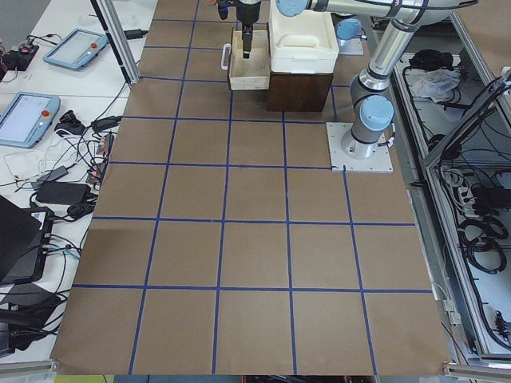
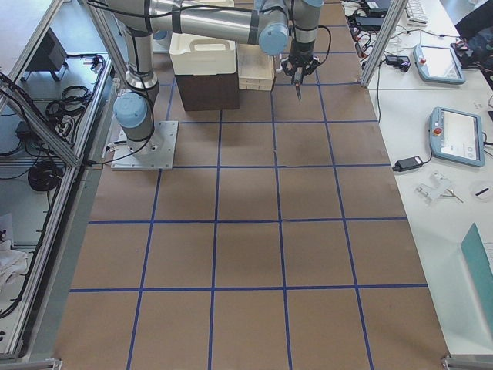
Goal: Put scissors in drawer and close it
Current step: 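Lift the scissors with the right gripper and carry them over the drawer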
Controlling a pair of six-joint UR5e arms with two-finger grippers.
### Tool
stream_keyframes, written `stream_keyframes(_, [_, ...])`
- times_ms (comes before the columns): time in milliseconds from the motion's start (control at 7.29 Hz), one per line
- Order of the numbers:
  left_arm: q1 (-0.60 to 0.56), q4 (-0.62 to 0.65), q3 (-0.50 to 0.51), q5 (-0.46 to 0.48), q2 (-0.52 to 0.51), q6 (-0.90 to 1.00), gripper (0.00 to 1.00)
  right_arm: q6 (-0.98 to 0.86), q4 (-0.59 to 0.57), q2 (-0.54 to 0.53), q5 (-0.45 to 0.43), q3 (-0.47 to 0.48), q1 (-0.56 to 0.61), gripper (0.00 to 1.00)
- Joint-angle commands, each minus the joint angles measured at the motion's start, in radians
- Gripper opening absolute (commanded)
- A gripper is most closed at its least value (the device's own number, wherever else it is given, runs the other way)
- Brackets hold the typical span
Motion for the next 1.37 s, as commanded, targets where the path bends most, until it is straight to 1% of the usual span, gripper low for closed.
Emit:
stream_keyframes(0, [0.0,0.0,-0.001,0.002,0.002,0.001,1.0,0.301,0.012,-0.004,0.008,0.001,0.198,0.0])
stream_keyframes(137, [0.0,0.0,-0.001,0.002,0.002,0.001,1.0,0.34,0.012,0.0,0.01,0.003,0.239,0.0])
stream_keyframes(274, [0.0,0.0,-0.001,0.002,0.004,0.003,1.0,0.33,0.017,0.02,0.01,0.005,0.255,0.0])
stream_keyframes(549, [0.0,0.0,-0.001,0.0,0.002,0.003,1.0,0.329,0.009,0.06,0.01,0.009,0.333,0.0])
stream_keyframes(823, [0.0,0.0,-0.001,0.002,0.002,0.003,1.0,0.339,0.0,0.075,0.01,0.023,0.361,0.0])
stream_keyframes(960, [0.0,0.0,-0.001,0.002,0.004,0.004,1.0,0.285,0.006,0.079,-0.008,0.024,0.378,0.0])
stream_keyframes(1234, [0.0,0.0,-0.001,0.0,0.002,0.003,1.0,0.272,-0.001,0.076,-0.001,0.055,0.387,0.0])
